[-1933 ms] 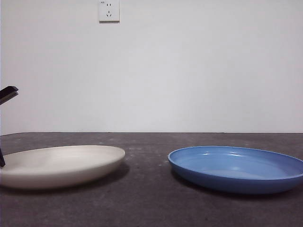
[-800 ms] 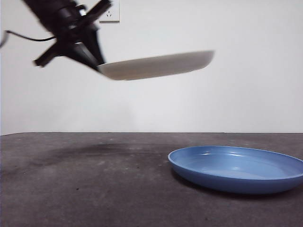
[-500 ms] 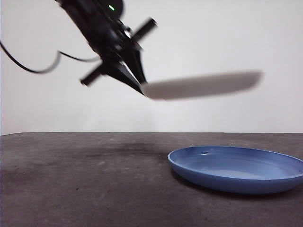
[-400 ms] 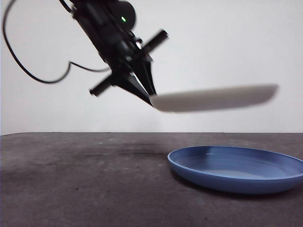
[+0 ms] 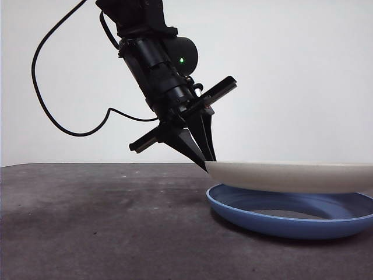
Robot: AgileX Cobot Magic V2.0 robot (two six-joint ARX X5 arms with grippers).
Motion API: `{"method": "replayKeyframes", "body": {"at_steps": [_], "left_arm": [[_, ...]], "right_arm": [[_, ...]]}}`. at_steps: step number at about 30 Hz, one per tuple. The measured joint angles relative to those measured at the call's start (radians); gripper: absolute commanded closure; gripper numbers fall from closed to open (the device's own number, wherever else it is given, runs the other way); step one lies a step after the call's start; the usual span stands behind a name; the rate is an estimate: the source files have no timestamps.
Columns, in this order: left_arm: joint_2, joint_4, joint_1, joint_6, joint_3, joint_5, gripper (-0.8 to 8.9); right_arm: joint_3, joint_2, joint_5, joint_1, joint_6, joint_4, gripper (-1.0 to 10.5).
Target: Pick up the white plate, put it on the blue plate, put it on desk
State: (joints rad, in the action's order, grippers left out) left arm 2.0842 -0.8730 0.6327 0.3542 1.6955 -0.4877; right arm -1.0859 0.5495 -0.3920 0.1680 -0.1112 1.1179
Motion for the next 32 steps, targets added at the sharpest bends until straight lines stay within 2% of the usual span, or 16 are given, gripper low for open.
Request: {"method": "replayKeyframes", "body": {"at_steps": [12, 32], "left_arm": [[0.0, 0.055, 0.019, 0.004, 0.0, 0.079, 7.98], [0.041, 0.077, 0.026, 0.029, 0.002, 0.086, 7.97]], "right_arm": [[0.0, 0.0, 0.0, 0.0, 0.0, 0.0, 3.6], [0.0, 0.0, 0.0, 0.0, 0.0, 0.0, 3.6]]}}
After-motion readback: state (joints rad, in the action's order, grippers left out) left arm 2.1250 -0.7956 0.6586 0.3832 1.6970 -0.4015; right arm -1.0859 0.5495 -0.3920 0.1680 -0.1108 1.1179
